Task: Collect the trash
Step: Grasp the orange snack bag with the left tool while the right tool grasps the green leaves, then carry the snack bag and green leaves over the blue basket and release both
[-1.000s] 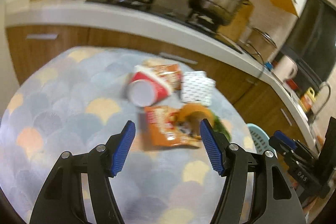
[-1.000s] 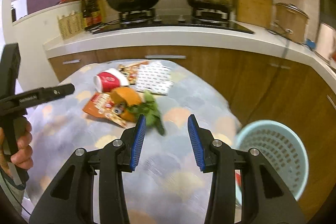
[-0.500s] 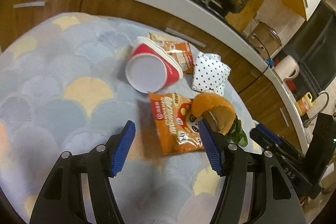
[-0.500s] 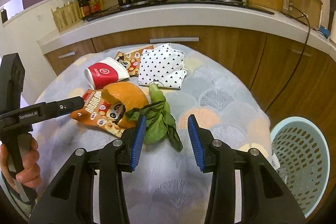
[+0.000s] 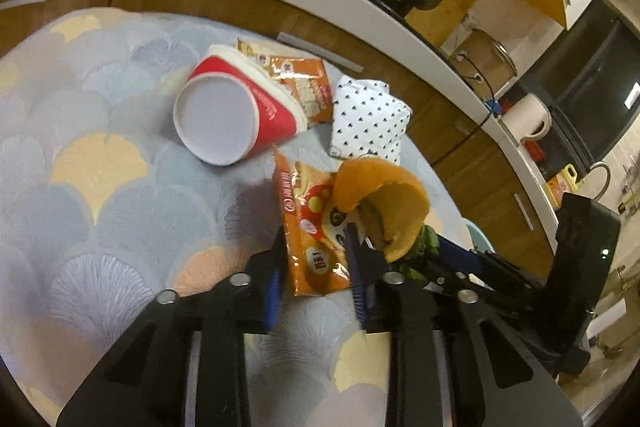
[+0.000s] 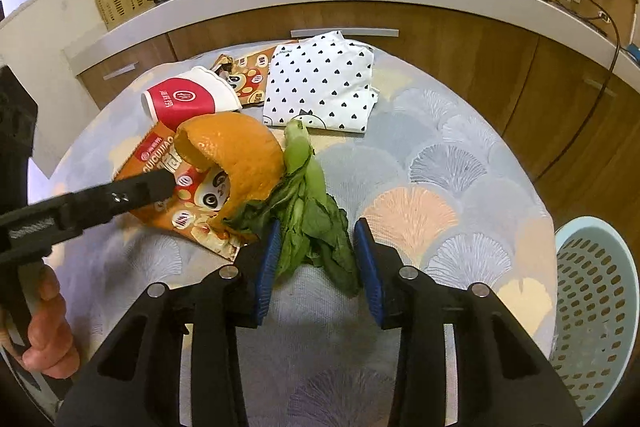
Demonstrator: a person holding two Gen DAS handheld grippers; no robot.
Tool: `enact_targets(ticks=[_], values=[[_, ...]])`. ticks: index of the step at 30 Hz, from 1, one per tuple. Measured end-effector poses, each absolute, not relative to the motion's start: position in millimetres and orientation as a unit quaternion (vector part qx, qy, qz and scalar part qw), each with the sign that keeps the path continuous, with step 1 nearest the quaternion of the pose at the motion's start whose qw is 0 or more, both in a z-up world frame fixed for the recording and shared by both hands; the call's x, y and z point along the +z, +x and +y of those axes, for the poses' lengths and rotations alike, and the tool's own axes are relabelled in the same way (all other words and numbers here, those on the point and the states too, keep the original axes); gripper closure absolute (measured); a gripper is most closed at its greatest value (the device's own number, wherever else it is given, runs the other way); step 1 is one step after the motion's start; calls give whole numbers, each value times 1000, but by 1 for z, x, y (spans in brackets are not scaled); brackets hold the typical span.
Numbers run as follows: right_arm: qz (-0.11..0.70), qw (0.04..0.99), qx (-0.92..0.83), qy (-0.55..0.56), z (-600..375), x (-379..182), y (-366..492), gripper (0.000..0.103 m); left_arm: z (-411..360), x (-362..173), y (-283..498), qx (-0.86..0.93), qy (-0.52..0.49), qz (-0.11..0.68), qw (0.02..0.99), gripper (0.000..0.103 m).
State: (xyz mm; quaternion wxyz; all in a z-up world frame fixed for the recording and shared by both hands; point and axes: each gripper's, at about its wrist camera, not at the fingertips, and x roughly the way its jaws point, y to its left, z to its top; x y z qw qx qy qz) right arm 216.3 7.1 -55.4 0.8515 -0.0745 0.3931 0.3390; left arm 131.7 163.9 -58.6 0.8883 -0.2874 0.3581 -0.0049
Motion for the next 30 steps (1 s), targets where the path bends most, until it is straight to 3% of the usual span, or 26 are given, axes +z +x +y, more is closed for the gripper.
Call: enact_targets(ticks=[2,5,19,30], values=[[393,849,345,-77,8,-55,215,83,162,-58,131,1,-280,359,890,92],[385,852,344,-89,10,-53,208,91,163,-57,127,11,-278,357,892,100],[321,893,313,-38,-61,-13,172,95,159,15,55,25,-241,273,931,102],[295,916,271,3,-125,5,159,99,106,35,60,-20,-206,272,940,102]])
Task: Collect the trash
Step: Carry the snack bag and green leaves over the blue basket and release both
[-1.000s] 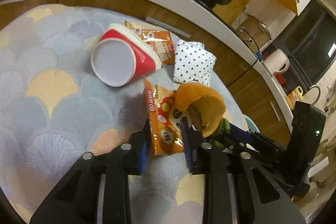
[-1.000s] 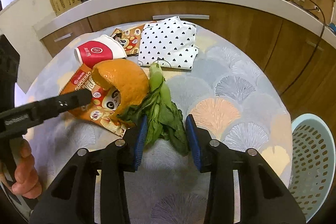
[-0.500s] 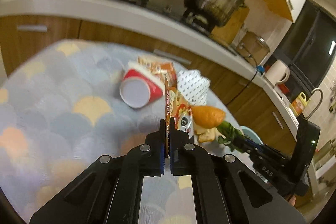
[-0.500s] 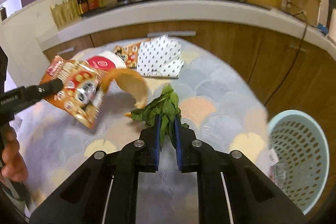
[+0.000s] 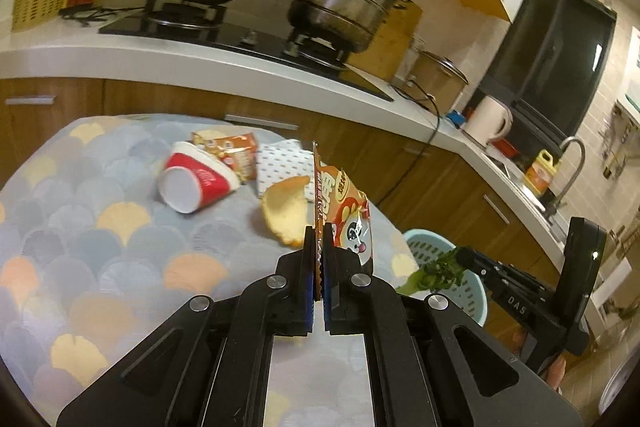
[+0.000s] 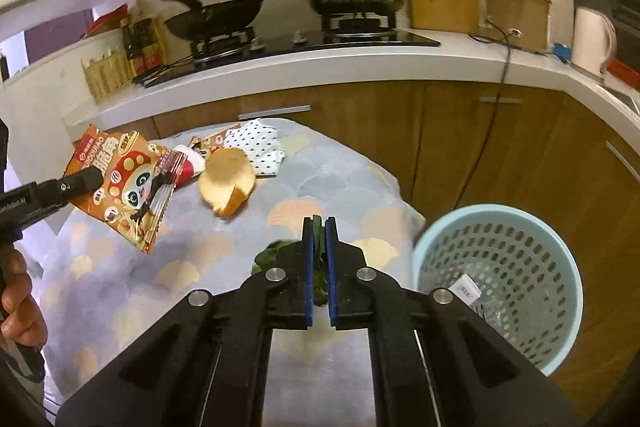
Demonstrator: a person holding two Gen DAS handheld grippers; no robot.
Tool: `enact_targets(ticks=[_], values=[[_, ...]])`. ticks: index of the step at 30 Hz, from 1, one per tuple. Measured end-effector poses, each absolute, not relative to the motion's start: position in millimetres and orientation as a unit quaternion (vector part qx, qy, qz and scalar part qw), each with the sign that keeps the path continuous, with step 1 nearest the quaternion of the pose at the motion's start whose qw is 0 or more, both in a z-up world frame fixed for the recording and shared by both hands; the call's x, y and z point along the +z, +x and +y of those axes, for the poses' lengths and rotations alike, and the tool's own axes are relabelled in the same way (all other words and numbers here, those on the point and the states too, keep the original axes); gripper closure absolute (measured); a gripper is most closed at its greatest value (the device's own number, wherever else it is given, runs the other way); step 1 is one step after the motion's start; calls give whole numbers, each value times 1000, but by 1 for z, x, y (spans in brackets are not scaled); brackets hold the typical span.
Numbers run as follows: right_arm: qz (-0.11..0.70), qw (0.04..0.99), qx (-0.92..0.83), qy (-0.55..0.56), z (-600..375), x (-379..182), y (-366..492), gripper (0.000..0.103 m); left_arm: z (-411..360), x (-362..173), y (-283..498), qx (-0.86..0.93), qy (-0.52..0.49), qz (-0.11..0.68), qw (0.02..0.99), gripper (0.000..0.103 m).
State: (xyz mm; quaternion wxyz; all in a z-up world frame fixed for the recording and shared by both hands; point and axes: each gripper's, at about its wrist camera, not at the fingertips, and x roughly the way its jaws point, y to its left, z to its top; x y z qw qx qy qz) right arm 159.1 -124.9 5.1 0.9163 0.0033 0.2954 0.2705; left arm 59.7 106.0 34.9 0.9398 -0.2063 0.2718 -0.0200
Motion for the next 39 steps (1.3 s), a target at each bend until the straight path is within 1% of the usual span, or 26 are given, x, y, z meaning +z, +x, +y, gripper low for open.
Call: enact_targets(ticks=[5,13,18,19,21,22,23,24,29,33,34,35,36,38,39], values=[[306,908,286,23,-144,0,159,99,90,30,67,-29,-198,283,938,102],[297,893,337,27,-135,6,139,99,87,28,69,-26,-196,285,938,102],[339,876,344,-7,-139,-22,118,98,87,25,69,-31,-198,291,936,102],[349,872,343,-9,-141,-27,115,97,88,23,69,-34,-201,293,934,102],[364,866,342,-15,-145,-36,108,88,87,20,71,-39,-206,295,932,102],[368,865,339,-19,-145,-39,106,69,85,19,72,-42,-206,295,932,102],[371,867,332,-20,-146,-43,105,41,84,19,73,-44,-205,296,932,102],[373,869,326,-18,-147,-45,104,37,82,18,73,-45,-204,297,932,102],[371,876,307,1,-147,-49,111,37,78,18,74,-55,-195,301,932,102],[381,878,289,-18,-138,-60,126,38,76,20,76,-60,-188,303,932,102],[384,878,286,-26,-135,-62,128,45,74,20,78,-61,-185,304,933,102],[384,879,279,-44,-130,-65,128,69,74,20,78,-61,-183,305,933,102],[384,880,274,-57,-127,-67,127,81,72,20,81,-62,-180,306,933,102],[378,886,257,-72,-125,-68,124,87,67,21,86,-67,-178,308,932,102],[372,889,257,-67,-128,-66,123,87,65,21,89,-70,-176,310,932,102]])
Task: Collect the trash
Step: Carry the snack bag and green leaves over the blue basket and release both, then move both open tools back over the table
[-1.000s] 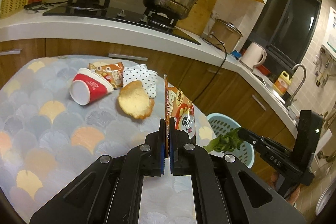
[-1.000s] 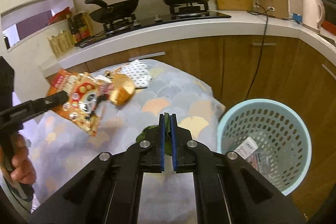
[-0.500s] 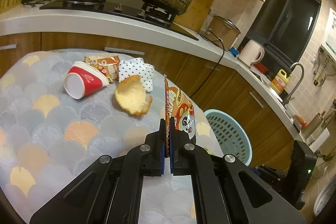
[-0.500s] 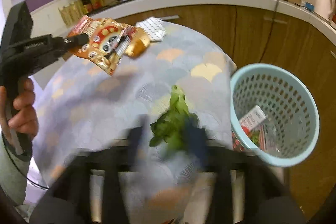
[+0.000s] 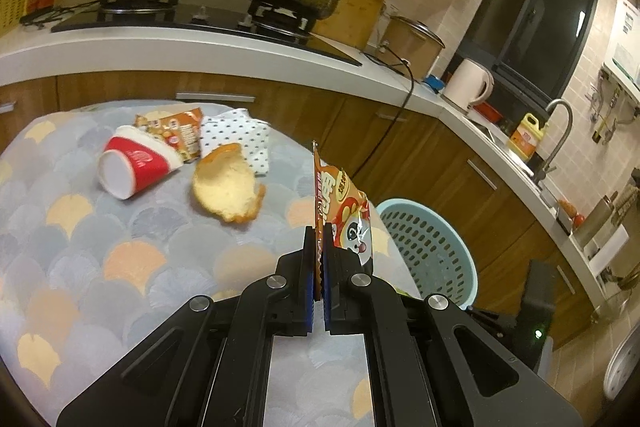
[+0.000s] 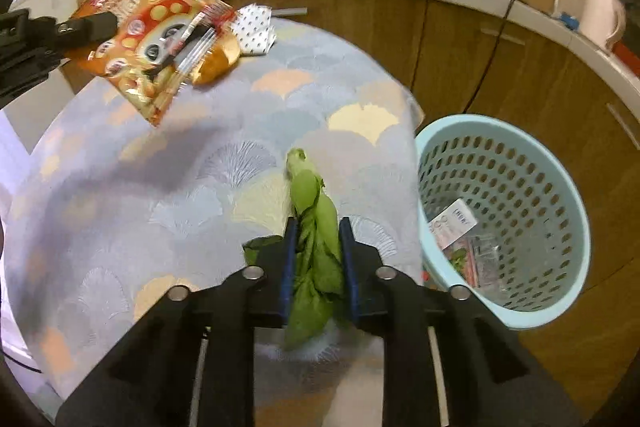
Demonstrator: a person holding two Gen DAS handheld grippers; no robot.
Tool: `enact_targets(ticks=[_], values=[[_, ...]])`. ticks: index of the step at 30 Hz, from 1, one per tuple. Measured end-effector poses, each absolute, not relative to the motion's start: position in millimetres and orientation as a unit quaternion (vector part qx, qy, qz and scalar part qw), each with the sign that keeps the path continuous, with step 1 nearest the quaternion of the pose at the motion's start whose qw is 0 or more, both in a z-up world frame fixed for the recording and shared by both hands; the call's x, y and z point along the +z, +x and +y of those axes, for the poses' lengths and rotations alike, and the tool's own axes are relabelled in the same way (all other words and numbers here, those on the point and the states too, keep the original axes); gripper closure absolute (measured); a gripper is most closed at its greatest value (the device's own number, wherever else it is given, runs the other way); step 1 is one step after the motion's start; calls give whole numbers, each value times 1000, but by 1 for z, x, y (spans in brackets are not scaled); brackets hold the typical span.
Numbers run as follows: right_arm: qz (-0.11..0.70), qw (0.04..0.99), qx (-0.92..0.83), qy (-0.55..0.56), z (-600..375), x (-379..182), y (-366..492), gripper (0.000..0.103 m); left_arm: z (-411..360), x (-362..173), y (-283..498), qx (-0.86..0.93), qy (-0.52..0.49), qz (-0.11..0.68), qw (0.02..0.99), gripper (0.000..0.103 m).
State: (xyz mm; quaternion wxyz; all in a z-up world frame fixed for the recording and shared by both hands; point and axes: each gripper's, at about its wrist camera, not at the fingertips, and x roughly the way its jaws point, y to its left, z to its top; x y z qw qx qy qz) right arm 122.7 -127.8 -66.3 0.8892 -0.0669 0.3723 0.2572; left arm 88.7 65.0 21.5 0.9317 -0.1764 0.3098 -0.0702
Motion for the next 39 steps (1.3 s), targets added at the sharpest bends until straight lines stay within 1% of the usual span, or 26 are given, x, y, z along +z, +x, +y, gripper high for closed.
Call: enact_targets(ticks=[6,10,13,16,21,22,24,25,26,29,39], values=[[339,914,224,-19,-173,-38,131,87,31,28,120,-101,-150,319,930,102],[335,924,182,2,-207,-35,150,87,-4,25,148,-133,-133,333,924,102],[353,923,149,28,-232,-45,168,87,-32,15,171,-153,-123,352,915,102],[391,905,142,90,-260,-60,189,87,-56,1,192,-165,-111,374,906,101],[410,901,108,95,-273,-72,208,86,-88,-20,220,-174,-96,400,895,99],[412,900,107,97,-275,-73,211,86,-92,-22,222,-172,-93,402,894,98],[414,899,100,99,-277,-74,216,85,-99,-28,226,-164,-82,409,894,81],[415,899,96,99,-277,-74,218,85,-102,-31,227,-158,-75,411,895,63],[415,900,95,99,-278,-75,219,83,-102,-32,225,-155,-73,410,896,51],[416,899,94,102,-281,-77,221,79,-99,-35,223,-157,-70,412,895,50],[407,902,107,92,-269,-67,213,77,-72,-24,205,-139,-91,399,902,50]])
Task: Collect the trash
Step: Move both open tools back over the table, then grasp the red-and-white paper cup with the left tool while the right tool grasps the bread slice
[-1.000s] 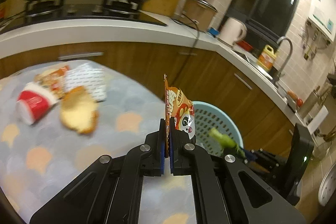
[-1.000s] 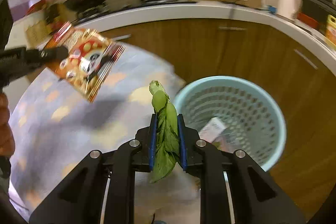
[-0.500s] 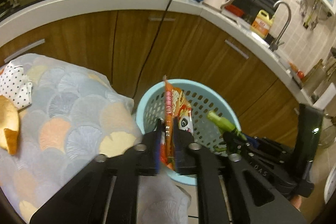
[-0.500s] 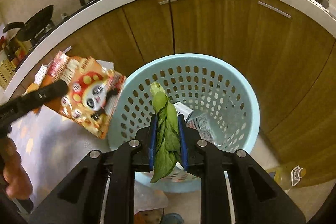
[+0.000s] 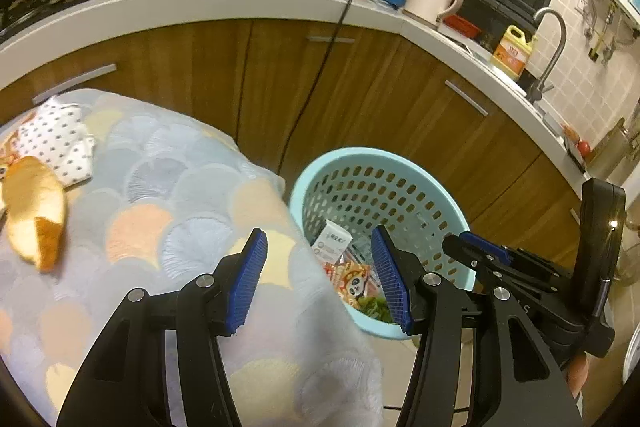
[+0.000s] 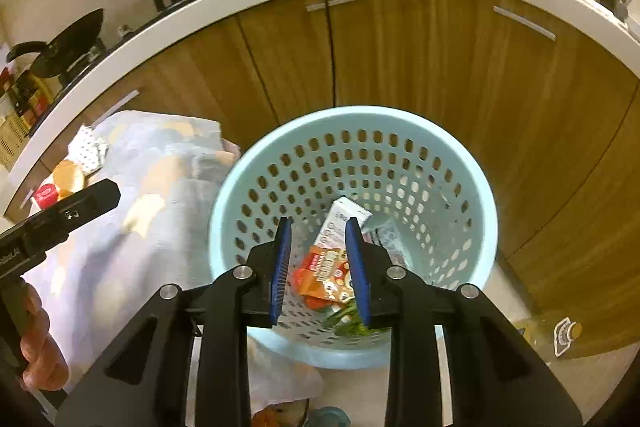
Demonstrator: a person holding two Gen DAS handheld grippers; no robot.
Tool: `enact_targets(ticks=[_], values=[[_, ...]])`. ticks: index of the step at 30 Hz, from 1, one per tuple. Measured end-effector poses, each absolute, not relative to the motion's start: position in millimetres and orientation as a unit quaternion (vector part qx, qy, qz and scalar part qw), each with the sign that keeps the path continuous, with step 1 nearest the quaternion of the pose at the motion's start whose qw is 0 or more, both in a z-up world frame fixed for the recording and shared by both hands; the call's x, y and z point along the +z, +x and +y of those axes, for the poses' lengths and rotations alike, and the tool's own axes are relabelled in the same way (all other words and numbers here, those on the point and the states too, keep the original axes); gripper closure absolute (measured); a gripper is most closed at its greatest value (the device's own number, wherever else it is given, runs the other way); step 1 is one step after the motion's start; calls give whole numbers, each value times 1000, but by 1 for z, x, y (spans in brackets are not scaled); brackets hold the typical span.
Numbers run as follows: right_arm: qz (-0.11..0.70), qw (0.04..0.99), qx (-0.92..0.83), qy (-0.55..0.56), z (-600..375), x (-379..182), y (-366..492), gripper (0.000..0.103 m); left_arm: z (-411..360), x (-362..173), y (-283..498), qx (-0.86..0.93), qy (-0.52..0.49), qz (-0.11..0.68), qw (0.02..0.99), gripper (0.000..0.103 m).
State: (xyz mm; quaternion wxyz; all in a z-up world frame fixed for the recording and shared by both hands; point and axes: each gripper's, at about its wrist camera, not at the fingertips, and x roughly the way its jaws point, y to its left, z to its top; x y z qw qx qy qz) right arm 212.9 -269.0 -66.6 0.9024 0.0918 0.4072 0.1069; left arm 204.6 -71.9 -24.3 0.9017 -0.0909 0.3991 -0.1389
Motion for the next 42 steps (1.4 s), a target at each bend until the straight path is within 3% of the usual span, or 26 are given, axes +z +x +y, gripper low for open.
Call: enact_targets(ticks=[15,19,28,31,42], values=[[327,916,233,-15,-155,5,167,55,50,17,139,-45,-160,334,928,50],[322,912,251,-39,-119,15,161,43,102,26,118,5,-192,313,930,45],[348,887,304,-15,-53,20,178,42,199,19,108,75,-236,317,915,42],[373,868,328,0,-28,13,188,42,215,11,122,89,-245,328,908,37],[414,854,314,-29,13,-21,212,42,246,-41,173,99,-315,357,874,37]])
